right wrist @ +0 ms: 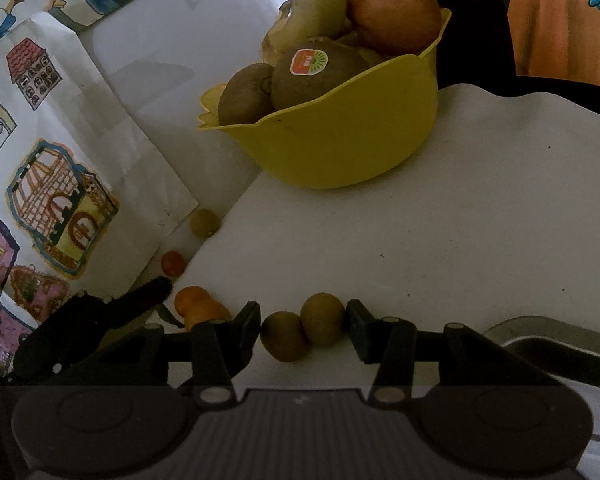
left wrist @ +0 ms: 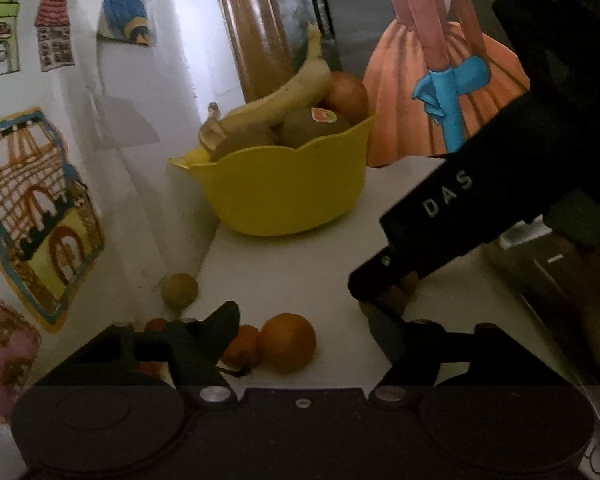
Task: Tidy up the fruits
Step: 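Lift the kiwis with the right tool while the left tool grasps the small orange, then carry the kiwis and orange over the tray and lower them between the bananas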
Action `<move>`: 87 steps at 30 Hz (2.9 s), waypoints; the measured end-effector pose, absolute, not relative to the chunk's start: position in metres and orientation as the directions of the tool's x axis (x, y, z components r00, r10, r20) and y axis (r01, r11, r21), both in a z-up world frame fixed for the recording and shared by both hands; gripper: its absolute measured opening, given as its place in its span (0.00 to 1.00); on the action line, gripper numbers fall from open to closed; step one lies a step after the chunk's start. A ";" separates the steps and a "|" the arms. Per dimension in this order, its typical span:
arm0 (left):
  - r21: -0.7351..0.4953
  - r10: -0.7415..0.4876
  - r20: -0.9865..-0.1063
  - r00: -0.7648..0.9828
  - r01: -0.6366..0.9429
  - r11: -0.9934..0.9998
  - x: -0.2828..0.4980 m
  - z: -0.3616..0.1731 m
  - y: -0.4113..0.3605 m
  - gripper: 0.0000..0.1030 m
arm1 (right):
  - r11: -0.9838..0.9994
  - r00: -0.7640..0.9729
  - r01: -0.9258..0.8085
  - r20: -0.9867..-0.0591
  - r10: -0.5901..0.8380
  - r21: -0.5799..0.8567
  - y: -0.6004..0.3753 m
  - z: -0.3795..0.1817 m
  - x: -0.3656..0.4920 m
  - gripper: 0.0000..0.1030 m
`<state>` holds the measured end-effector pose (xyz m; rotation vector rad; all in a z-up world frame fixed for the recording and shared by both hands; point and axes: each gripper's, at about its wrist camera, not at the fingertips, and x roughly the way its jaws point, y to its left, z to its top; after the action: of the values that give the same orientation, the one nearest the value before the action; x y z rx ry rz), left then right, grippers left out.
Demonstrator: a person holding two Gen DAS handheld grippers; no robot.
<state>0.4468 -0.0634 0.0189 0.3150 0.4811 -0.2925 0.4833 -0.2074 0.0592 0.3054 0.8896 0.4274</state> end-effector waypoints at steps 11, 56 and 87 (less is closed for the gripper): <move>0.254 -0.153 -0.520 0.840 0.324 0.911 0.446 0.019 -0.068 0.38 | 0.874 0.551 -0.220 -0.684 0.478 0.433 -0.206 0.061 0.480 0.50; 0.003 -0.220 -0.547 0.808 0.264 0.964 0.337 0.072 -0.044 0.31 | 0.842 0.559 -0.137 -0.661 0.501 0.522 -0.210 0.105 0.369 0.49; -0.058 -0.418 -0.585 0.695 0.478 0.877 0.303 0.061 -0.191 0.31 | 0.867 0.665 -0.025 -0.639 0.386 0.497 -0.373 0.097 0.237 0.49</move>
<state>0.3027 -0.1912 0.0607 0.1016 0.6273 -0.5006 0.2373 -0.3732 0.0967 0.4788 0.8167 0.2420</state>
